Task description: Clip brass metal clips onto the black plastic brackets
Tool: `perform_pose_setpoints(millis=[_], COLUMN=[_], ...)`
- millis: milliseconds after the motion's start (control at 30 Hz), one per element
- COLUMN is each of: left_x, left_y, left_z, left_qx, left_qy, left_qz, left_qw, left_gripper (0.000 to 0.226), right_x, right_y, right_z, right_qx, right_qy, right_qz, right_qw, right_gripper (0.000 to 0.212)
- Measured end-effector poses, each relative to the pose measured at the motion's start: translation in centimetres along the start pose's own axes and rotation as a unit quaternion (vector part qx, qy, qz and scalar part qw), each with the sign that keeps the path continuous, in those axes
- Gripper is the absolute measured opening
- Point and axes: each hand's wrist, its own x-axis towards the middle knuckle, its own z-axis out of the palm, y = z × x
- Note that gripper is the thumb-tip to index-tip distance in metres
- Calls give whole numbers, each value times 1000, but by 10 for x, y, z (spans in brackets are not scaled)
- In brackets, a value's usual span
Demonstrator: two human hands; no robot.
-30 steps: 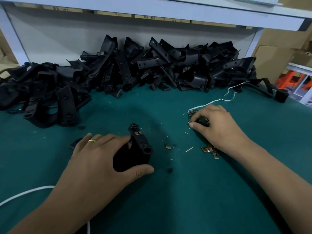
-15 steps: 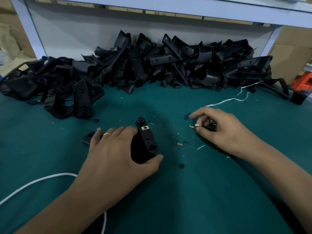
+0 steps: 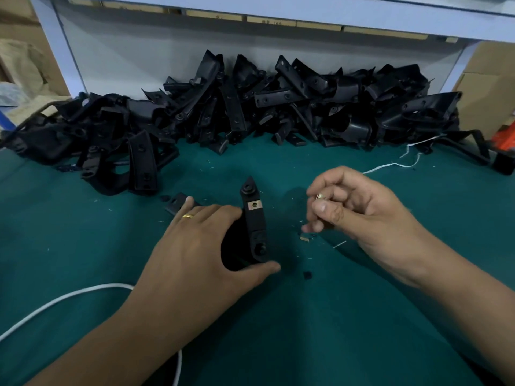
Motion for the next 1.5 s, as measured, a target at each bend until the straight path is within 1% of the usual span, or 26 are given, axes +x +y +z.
perform_pose_setpoints(millis=[67, 233, 367, 500, 567, 667, 733, 833, 967, 1033, 1100, 1167, 1233, 1300, 1367, 1400, 1500], left_x=[0, 0, 1, 1, 2, 4, 5, 5, 5, 4, 4, 5, 6, 7, 8, 8, 8], left_y=[0, 3, 2, -1, -4, -7, -7, -5, -4, -6, -7, -8, -12, -16, -17, -16, -15], left_z=[-1, -2, -1, 0, -1, -3, -5, -6, -5, -5, -5, -6, -9, -11, -10, -9, -5], left_qx=[-8, -1, 13, 29, 41, 63, 68, 78, 88, 94, 95, 74, 39, 21, 30, 41, 87], left_qy=[-4, -17, -15, -14, -13, -5, -1, -17, -31, -21, 0, 35, 79, 105, 98, 90, 74], left_qz=[-4, -10, -4, 6, 18, 41, 52, 63, 52, 40, 24, -11, -60, -109, -142, -144, -128], left_qw=[1000, 1000, 1000, 999, 999, 997, 996, 995, 994, 995, 995, 997, 994, 988, 985, 985, 985], left_gripper=[60, 64, 65, 65, 66, 67, 67, 68, 70, 70, 68, 61, 55, 55, 67, 70, 64], right_x=[1, 3, 1, -3, -5, -8, -9, -10, -9, -9, -8, -8, -7, -8, -10, -10, -6], right_y=[2, 4, 3, 3, 3, 3, 1, -3, -6, -5, -2, 1, 4, 6, 9, 9, 9], right_z=[2, 9, 15, 23, 27, 31, 34, 37, 36, 34, 33, 30, 27, 29, 39, 44, 52], right_qx=[2, -21, -24, -55, -66, -50, -42, -22, -14, -38, -70, -133, -222, -309, -368, -383, -404], right_qy=[18, 34, 4, -18, -30, -53, -68, -81, -83, -66, -21, 36, 59, 40, 2, -16, -54], right_qz=[9, -3, -3, 7, 14, 25, 31, 39, 38, 37, 41, 29, -1, -31, -53, -60, -99], right_qw=[1000, 999, 1000, 998, 997, 997, 996, 996, 996, 996, 997, 990, 973, 950, 928, 921, 908], right_gripper=[24, 22, 15, 8, 12, 19, 19, 18, 14, 6, 4, 8, 7, 7, 15, 18, 20])
